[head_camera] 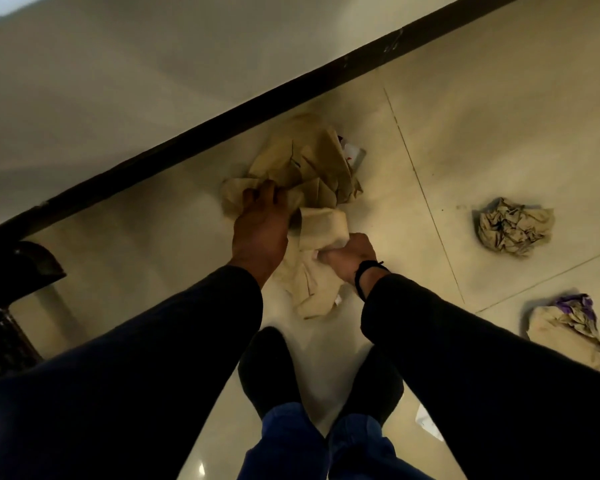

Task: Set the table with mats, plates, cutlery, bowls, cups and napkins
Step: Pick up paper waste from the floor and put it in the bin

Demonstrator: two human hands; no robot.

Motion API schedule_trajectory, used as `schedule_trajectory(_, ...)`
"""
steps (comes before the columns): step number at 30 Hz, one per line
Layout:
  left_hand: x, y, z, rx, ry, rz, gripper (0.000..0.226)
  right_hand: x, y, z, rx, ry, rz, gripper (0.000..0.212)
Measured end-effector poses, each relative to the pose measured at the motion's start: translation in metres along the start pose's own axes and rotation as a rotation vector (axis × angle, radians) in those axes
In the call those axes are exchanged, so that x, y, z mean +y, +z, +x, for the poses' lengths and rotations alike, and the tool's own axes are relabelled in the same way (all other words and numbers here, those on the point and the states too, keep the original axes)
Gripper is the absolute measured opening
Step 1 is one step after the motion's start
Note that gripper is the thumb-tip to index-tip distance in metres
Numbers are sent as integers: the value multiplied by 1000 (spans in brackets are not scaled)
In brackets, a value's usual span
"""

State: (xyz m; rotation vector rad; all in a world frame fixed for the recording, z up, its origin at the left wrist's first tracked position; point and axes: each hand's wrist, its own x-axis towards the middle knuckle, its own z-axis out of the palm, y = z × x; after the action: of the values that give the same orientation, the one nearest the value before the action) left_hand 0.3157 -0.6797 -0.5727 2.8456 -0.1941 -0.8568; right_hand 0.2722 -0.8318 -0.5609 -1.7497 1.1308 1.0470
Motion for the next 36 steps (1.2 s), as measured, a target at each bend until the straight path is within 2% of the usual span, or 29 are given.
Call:
schedule_trajectory(3, -9, -1, -10, -23, -26, -34, 63, 2, -2, -9, -1, -54, 23, 54)
schedule_trajectory(5, -12, -9, -31, -3, -108, -104, 63, -2, -12, -25, -29, -102, -14, 49)
schedule_trajectory(9, -14, -22, -82, 0, -262, -331, 67, -12, -39, -62, -101, -223, -251, 34)
schedule_trajectory(10, -12, -46, -104, 12, -288, -377, 69, -18, -52, -88, -113, -248, -292, 31)
schedule_trajectory(12, -13, -47, -128, -16, -307, -436, 74, -14, -63, -106, -139, -243, -349, 30)
schedule_trajectory(13, -10, -83, -155, 4, -303, -458, 74, -23, -78, -142, -158, -262, -371, 27)
schedule_trajectory(15, -5, -90, -179, 2, -284, -495, 69, -15, -88, -162, -179, -258, -367, 19)
schedule_trajectory(16, 0, -142, -213, 26, -304, -525, 66, -29, -104, -213, -202, -285, -384, 17)
schedule_trajectory(18, 1, -154, -231, 24, -310, -530, 63, -30, -108, -236, -206, -290, -354, 17)
schedule_trajectory(19, 10, -206, -276, 39, -339, -573, 62, -45, -127, -300, -241, -310, -403, 17)
schedule_trajectory(21, 7, -219, -292, 65, -361, -586, 61, -56, -134, -321, -234, -339, -418, 19)
schedule_trajectory(22, 15, -281, -347, 83, -395, -626, 61, -74, -151, -394, -278, -367, -490, 20)
schedule_trajectory(24, 16, -300, -366, 111, -410, -618, 61, -91, -161, -419, -291, -402, -528, 17)
schedule_trajectory(25, 20, -353, -418, 139, -429, -657, 63, -107, -173, -487, -325, -446, -588, 14)
schedule_trajectory(27, 20, -367, -436, 161, -435, -733, 64, -122, -183, -508, -344, -479, -621, 14)
schedule_trajectory(28, 18, -408, -469, 216, -447, -792, 62, -140, -192, -560, -354, -541, -639, 15)
schedule_trajectory(33, 15, -469, -527, 312, -522, -1113, 55, -170, -209, -649, -231, -761, -424, 18)
schedule_trajectory(36, 25, -491, -547, 391, -510, -1232, 49, -170, -204, -675, -273, -817, -341, 19)
